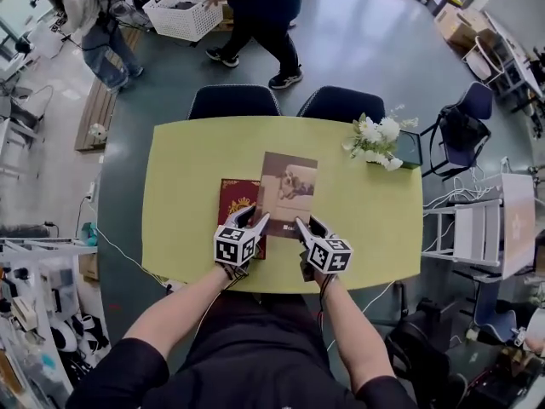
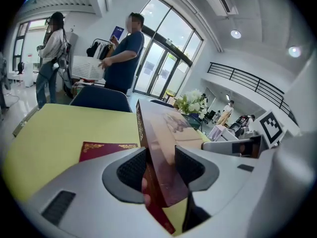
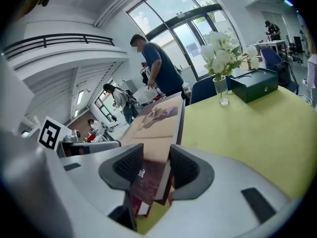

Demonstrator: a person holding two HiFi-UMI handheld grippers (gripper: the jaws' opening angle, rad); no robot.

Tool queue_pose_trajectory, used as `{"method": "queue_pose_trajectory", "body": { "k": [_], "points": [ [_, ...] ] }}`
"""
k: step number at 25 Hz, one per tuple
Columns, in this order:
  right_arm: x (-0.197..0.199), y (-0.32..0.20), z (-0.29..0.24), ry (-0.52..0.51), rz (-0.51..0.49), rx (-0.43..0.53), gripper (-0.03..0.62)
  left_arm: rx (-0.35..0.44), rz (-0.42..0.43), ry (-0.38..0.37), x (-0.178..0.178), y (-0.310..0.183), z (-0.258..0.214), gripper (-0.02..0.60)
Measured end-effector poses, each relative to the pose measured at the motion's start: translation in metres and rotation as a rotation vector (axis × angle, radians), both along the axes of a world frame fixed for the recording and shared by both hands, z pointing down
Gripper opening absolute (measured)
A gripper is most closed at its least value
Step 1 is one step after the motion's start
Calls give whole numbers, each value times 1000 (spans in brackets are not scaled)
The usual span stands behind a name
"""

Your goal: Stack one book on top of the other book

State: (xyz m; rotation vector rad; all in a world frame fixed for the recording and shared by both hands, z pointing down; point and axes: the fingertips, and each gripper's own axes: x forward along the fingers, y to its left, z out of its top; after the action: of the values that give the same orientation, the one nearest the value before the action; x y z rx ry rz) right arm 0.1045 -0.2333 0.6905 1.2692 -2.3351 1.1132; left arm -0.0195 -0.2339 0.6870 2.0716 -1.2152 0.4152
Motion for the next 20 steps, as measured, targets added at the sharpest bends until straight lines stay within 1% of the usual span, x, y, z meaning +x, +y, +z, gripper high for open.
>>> {"method": "queue_pose_trajectory", "body": {
  "k": [6, 11, 15, 20],
  "points": [
    [-68, 26, 2, 0, -23, -27, 176, -6, -23, -19, -68, 29, 0, 187],
    [-111, 45, 29, 35, -57, -62, 175, -53, -37, -24, -110, 51, 32, 187],
    [-130, 60, 54, 56, -75, -99, 175, -71, -42, -26, -128, 67, 57, 185],
    [-133, 65, 76, 73, -97, -115, 176, -102, -54, -13, -131, 76, 80, 184]
  ]
}}
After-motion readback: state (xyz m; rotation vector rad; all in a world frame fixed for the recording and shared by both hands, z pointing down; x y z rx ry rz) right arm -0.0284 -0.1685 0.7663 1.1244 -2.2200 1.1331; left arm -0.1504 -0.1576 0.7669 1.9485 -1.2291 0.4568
